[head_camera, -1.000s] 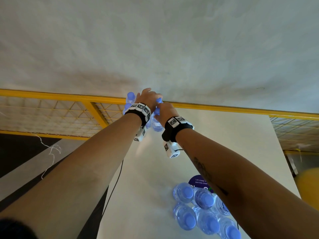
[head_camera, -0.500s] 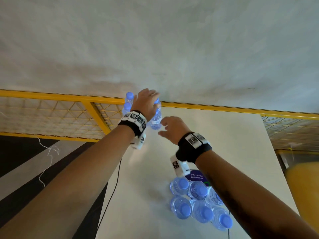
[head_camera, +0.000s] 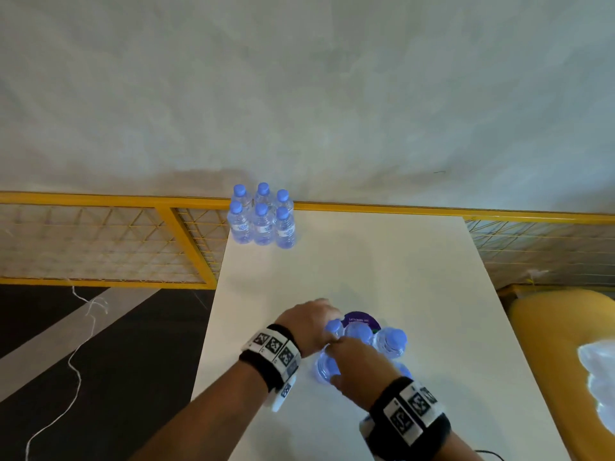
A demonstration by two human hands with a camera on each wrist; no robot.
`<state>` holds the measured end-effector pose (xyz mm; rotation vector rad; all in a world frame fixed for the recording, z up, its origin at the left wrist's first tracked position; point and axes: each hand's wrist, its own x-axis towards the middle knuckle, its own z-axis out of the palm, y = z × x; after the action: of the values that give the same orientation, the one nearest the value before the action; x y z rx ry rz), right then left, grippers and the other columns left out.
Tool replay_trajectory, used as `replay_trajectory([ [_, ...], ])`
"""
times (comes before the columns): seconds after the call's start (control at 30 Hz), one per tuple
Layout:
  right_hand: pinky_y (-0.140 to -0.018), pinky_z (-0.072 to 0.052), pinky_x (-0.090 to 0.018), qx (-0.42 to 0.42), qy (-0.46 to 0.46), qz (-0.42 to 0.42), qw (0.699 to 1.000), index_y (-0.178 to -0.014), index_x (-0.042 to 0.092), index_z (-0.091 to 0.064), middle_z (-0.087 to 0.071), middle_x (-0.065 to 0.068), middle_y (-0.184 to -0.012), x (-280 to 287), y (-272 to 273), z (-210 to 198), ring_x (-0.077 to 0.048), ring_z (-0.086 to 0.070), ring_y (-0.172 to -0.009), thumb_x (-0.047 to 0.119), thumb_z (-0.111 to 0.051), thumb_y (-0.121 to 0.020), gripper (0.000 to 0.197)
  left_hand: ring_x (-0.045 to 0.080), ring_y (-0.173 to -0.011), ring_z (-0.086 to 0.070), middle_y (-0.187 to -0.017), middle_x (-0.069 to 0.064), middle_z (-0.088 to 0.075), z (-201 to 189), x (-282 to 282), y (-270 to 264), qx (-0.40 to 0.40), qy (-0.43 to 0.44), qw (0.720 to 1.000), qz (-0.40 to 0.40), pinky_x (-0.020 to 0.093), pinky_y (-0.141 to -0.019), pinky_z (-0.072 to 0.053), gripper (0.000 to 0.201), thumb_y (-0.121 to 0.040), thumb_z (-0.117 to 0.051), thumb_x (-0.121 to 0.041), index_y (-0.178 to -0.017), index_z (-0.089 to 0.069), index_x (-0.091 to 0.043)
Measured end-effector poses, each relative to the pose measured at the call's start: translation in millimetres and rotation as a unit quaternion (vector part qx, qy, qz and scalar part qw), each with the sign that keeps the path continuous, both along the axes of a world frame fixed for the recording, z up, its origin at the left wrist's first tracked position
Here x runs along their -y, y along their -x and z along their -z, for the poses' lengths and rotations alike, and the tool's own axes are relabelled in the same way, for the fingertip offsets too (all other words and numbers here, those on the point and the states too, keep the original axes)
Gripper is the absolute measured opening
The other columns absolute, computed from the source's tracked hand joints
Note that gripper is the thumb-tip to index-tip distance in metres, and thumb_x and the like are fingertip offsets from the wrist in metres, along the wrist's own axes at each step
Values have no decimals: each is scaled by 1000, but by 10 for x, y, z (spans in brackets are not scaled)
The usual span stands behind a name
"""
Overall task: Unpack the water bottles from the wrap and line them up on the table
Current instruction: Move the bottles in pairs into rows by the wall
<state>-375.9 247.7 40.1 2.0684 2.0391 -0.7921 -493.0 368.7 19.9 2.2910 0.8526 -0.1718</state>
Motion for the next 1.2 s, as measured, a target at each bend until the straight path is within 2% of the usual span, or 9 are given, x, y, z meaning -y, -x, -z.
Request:
replay_trajectory([
  [0.17, -76, -59, -38, 98, -65, -2, 993, -134, 12, -47, -60, -5, -120, 150, 154, 63, -24, -65, -102, 0, -52, -88, 47, 30, -100, -64, -111, 0, -58, 100, 144, -62, -21, -65, 997, -33, 44, -85, -56, 21, -85, -61, -31, -103, -63, -22],
  [0.33, -75, -60, -39, 97, -86, 9, 992, -128, 11, -54, -54, -6, -134, 185, 188, 43, -26, -63, -104, -3, -52, -89, 42, 30, -95, -63, -107, 3, -54, 110, 184, -82, -17, -106, 993, -38, 41, -78, -53, 14, -91, -65, -23, -102, -61, -15],
  [0.43, -76, -58, -36, 84, -74, 11, 994, -127, 11, -52, -59, -6, -123, 175, 165, 13, -24, -64, -101, -1, -50, -89, 40, 32, -95, -63, -110, 7, -54, 72, 141, -95, -23, -119, 992, -35, 40, -80, -52, 18, -94, -66, -23, -106, -62, -10],
  [0.53, -76, -55, -35, 72, -74, 13, 995, -110, 13, -59, -61, -7, -109, 109, 112, -50, -26, -64, -97, 11, -51, -93, 18, 34, -95, -63, -110, 8, -54, -18, 41, -95, -21, -132, 990, -38, 41, -79, -52, 13, -96, -63, -18, -105, -60, -9],
  [0.6, -75, -51, -36, 60, -90, 22, 994, -104, 14, -60, -61, -6, -103, 21, 62, -103, -27, -64, -94, 21, -50, -94, 15, 34, -95, -63, -110, 8, -54, -107, -77, -109, -17, -142, 989, -47, 42, -80, -52, 11, -96, -60, -18, -104, -59, -10],
  [0.8, -80, -48, -36, 17, -139, 42, 989, -99, 14, -67, -62, -8, -103, -507, -150, -421, -30, -64, -93, 30, -55, -92, 22, 25, -99, -61, -112, 0, -55, -372, -673, -259, -13, -210, 975, -69, 42, -80, -53, 11, -98, -56, -25, -107, -59, -19],
  [0.93, -79, -51, -38, 31, -154, 50, 986, -105, 11, -65, -62, -11, -105, -1006, -239, -509, -33, -65, -93, 30, -54, -93, 25, 28, -109, -55, -112, 3, -59, -433, -1202, -423, -17, -255, 964, -78, 44, -80, -54, 13, -96, -56, -21, -107, -61, -17],
  [1.07, -77, -54, -38, 38, -148, 72, 986, -108, 7, -64, -62, -14, -104, -1556, -307, -433, -34, -66, -91, 26, -57, -93, 25, 33, -110, -57, -110, 5, -64, -400, -1692, -573, -42, -297, 949, -95, 43, -76, -50, 11, -94, -57, -17, -103, -64, -17],
  [1.2, -74, -55, -37, 33, -136, 76, 987, -106, 5, -64, -62, -16, -105, -2051, -368, -237, -35, -66, -89, 20, -56, -93, 22, 32, -117, -51, -115, 2, -64, -230, -2102, -668, -77, -305, 944, -102, 41, -74, -40, 22, -92, -60, -15, -113, -64, -22],
])
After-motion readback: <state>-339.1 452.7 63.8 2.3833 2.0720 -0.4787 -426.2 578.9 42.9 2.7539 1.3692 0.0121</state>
